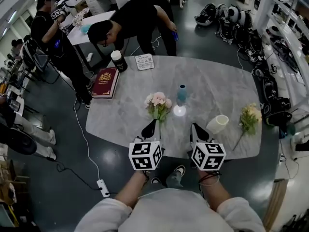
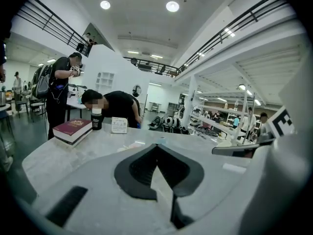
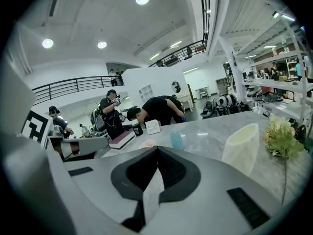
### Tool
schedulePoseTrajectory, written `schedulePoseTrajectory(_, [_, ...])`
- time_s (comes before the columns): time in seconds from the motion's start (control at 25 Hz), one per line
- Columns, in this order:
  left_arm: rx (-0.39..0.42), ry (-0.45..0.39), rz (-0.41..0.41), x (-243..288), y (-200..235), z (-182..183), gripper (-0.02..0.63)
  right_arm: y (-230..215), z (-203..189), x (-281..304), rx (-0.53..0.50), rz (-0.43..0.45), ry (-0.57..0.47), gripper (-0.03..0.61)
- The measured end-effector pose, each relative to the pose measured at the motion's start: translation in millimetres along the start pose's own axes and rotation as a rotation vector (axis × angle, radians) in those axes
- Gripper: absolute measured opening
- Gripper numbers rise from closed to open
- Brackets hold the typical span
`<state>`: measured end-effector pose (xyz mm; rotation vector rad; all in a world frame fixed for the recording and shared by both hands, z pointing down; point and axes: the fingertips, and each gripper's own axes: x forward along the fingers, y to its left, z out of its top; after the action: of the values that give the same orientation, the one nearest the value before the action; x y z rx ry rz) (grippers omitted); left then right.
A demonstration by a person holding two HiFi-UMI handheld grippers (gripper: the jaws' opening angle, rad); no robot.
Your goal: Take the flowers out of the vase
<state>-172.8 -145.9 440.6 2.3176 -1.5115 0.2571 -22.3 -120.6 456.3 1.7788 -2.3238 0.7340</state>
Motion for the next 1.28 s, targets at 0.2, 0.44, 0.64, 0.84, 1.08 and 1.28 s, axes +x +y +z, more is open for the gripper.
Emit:
schedulePoseTrajectory(0.2, [0.049, -0.032, -0.064, -30.4, -20.4, 2.7, 0.009, 5.1, -0.8, -40.3, 0.004, -0.066, -0.060, 0.006])
schedulePoseTrajectory(0.44, [0.108, -0.027, -0.139, -90.3, -37.0, -27.8, 0.009, 24.8, -33.0, -94.4, 0.012, -0.150, -0.060, 0.006])
schedulePoseTrajectory(0.64, [0.100, -0.022, -0.163, -116.8, -39.1, -46.0, 0.009, 38.7, -52.6, -119.9, 0.022, -0.181, -0.063, 0.006])
schedulePoseTrajectory(0.84, [0.091, -0.048, -0.178, -130.8, -41.3, -38.5, 0.008, 52.6, -48.1, -133.3, 0.009, -0.177, -0.093, 0.006])
schedulePoseTrajectory(1.08, [0.099, -0.067, -0.179, -135.0, -39.6, -30.5, 0.009, 66.9, -40.4, -134.5, -0.050, -0.162, -0.104, 0.005])
schedulePoseTrajectory(1.28, [0.085, -0.075, -0.187, -133.9, -43.5, -29.0, 0.008, 62.6, -38.2, -133.2, -0.064, -0.183, -0.099, 0.005])
